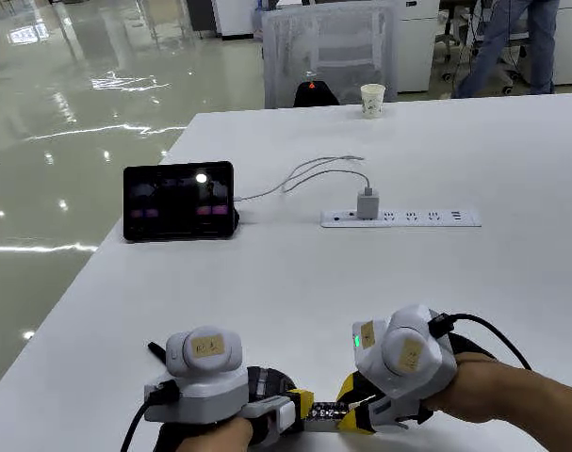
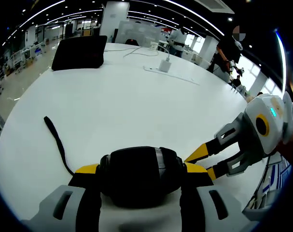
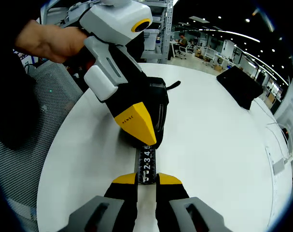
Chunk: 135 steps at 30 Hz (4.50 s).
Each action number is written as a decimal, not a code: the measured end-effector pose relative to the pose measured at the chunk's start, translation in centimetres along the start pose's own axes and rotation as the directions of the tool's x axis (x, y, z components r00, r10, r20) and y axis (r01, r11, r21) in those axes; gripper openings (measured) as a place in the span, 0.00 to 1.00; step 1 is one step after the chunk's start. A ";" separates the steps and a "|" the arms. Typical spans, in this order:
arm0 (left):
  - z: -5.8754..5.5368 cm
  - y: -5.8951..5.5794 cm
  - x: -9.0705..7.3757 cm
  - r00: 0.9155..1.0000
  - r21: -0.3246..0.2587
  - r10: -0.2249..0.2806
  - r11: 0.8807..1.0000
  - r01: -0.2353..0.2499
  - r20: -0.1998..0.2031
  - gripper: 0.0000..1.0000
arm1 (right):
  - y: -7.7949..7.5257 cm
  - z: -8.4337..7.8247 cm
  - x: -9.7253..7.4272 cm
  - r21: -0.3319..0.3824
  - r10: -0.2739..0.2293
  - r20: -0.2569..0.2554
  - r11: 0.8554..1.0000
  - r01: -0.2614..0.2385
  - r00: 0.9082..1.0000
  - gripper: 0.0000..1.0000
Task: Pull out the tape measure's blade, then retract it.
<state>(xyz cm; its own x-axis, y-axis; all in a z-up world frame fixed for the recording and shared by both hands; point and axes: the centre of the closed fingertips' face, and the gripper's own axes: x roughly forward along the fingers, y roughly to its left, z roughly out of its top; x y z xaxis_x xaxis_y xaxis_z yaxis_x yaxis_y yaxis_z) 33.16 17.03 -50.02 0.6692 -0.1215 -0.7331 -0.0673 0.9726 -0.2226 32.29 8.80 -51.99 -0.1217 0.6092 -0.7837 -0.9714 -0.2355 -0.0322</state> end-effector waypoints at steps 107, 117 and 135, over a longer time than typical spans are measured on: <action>-0.5 -0.8 -3.3 0.999 0.139 -0.041 0.990 0.036 0.033 0.76 | 1.1 0.2 -3.8 0.098 -0.149 0.061 0.985 0.143 0.987 0.40; -0.9 -1.3 -4.2 0.996 0.189 -0.076 0.980 0.067 0.039 0.79 | 1.4 -0.4 -6.5 0.199 -0.240 0.109 0.956 0.215 0.965 0.51; -2.3 -1.9 -5.7 0.989 0.295 -0.142 0.947 0.128 0.028 0.83 | 3.7 -3.1 -10.6 0.364 -0.381 0.154 0.880 0.306 0.912 0.70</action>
<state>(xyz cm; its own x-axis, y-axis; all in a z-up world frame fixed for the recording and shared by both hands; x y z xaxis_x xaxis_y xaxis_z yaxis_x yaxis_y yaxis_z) 27.73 15.37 -46.89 0.6924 -0.2529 -0.6757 0.2402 0.9639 -0.1146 30.61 -0.88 -45.76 0.2278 0.7620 -0.6062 -0.9660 0.2548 -0.0427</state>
